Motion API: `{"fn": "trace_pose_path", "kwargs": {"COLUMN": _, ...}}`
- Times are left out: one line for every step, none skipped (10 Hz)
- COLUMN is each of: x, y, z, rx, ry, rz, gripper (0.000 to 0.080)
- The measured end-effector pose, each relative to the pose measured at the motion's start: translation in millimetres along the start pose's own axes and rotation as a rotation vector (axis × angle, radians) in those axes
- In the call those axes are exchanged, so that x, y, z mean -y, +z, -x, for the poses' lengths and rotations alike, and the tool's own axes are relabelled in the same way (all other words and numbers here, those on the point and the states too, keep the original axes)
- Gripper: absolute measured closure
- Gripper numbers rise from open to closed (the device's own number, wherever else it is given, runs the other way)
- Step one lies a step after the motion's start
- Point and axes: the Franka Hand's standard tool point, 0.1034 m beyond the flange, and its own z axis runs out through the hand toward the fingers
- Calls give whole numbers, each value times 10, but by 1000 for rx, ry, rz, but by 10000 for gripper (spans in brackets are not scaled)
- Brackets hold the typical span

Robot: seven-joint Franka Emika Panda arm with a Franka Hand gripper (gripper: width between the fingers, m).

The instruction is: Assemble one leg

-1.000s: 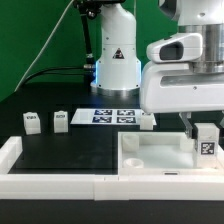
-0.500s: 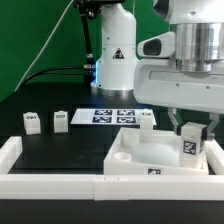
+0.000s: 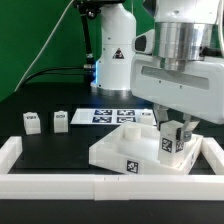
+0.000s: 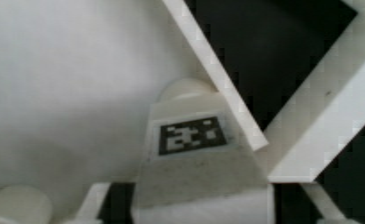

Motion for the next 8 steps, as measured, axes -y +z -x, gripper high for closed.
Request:
{"fn": "trace_pose_path", "kwargs": {"x": -40, "y": -1, "z": -33, "rx": -3, "ry": 37, "rz": 15, "gripper": 483}}
{"fn": "trace_pose_path", "kwargs": {"x": -43, "y": -1, "z": -40, "rx": -3, "ry": 34, "rz": 15, "gripper": 476}}
{"fn": "trace_pose_path", "kwargs": {"x": -42, "y": 5, "z": -34, "rx": -3, "ry": 34, "rz": 15, "gripper": 476}}
{"fn": "trace_pose_path", "kwargs": {"x": -43, "y": 6, "z": -34, "rx": -3, "ry": 34, "rz": 15, "gripper": 272}}
{"fn": "trace_pose_path", "kwargs": {"x": -43, "y": 7, "z": -33, "rx": -3, "ry": 34, "rz": 15, "gripper": 272}}
{"fn": "trace_pose_path", "kwargs": {"x": -44, "y": 9, "z": -33, "rx": -3, "ry": 34, "rz": 16, "gripper": 175}}
{"fn": "trace_pose_path", "kwargs": {"x": -44, "y": 10, "z": -33, "rx": -3, "ry": 34, "rz": 16, "gripper": 157}}
{"fn": "trace_pose_path", "kwargs": {"x": -45, "y": 12, "z": -32, "rx": -3, "ry": 34, "rz": 16, "gripper": 157}}
